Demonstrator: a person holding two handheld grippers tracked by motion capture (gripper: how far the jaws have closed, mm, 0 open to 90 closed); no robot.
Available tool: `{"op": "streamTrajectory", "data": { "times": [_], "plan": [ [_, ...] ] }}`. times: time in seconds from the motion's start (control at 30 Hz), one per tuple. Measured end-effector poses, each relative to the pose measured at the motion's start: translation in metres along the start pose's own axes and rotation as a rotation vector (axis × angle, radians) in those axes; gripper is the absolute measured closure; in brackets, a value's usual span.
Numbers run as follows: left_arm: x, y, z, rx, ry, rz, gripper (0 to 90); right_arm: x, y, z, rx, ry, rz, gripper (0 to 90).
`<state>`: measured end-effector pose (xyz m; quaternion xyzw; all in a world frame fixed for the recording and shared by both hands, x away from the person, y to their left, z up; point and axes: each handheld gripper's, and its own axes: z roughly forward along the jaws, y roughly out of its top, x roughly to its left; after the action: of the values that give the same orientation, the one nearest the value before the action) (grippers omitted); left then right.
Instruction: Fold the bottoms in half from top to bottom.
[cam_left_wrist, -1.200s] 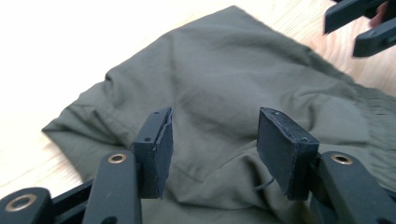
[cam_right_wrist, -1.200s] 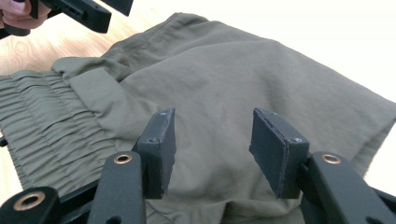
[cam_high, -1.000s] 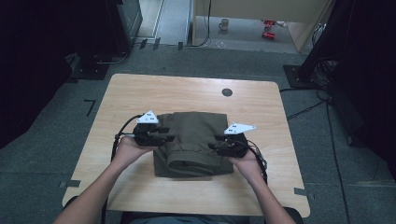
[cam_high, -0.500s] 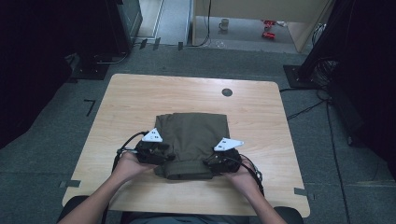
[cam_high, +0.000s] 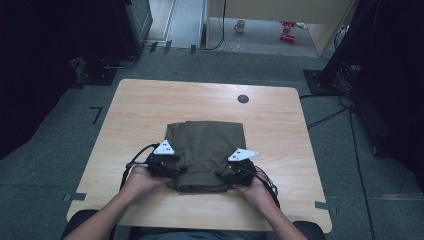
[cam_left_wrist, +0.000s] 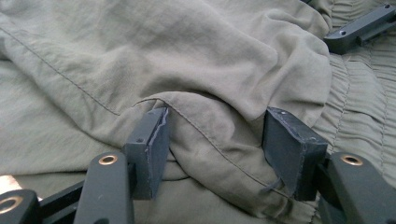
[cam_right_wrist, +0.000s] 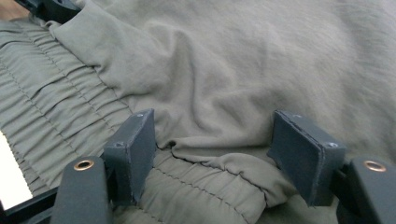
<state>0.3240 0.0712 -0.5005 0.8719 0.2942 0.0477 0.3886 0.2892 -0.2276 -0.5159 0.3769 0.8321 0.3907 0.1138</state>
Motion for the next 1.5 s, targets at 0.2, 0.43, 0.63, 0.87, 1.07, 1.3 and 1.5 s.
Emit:
{"op": "streamTrajectory", "data": {
  "times": [0.2, 0.43, 0.63, 0.87, 1.07, 1.3, 1.5],
  "plan": [
    [0.009, 0.004, 0.005, -0.021, 0.039, 0.000, 41.5, -0.003, 0.003, 0.005, -0.017, -0.039, -0.005, 30.9],
    [0.027, 0.011, 0.014, -0.047, 0.023, -0.044, 41.4, -0.016, 0.010, 0.013, -0.035, -0.047, 0.037, 31.0],
    [0.035, 0.014, 0.016, -0.051, 0.024, -0.069, 41.4, -0.023, 0.012, 0.017, -0.052, -0.053, 0.055, 31.1],
    [0.039, 0.016, 0.017, -0.051, 0.038, -0.078, 41.5, -0.028, 0.018, 0.021, -0.045, -0.056, 0.049, 31.6],
    [0.042, 0.016, 0.016, -0.064, 0.015, -0.092, 41.0, -0.031, 0.020, 0.022, -0.044, -0.041, 0.080, 31.7],
    [0.041, 0.022, 0.012, -0.055, 0.021, -0.087, 38.1, -0.034, 0.021, 0.014, -0.044, -0.006, 0.115, 30.6],
    [0.038, 0.028, 0.003, -0.057, -0.008, -0.122, 37.3, -0.035, 0.025, 0.003, -0.080, -0.005, 0.124, 31.0]
  ]
}}
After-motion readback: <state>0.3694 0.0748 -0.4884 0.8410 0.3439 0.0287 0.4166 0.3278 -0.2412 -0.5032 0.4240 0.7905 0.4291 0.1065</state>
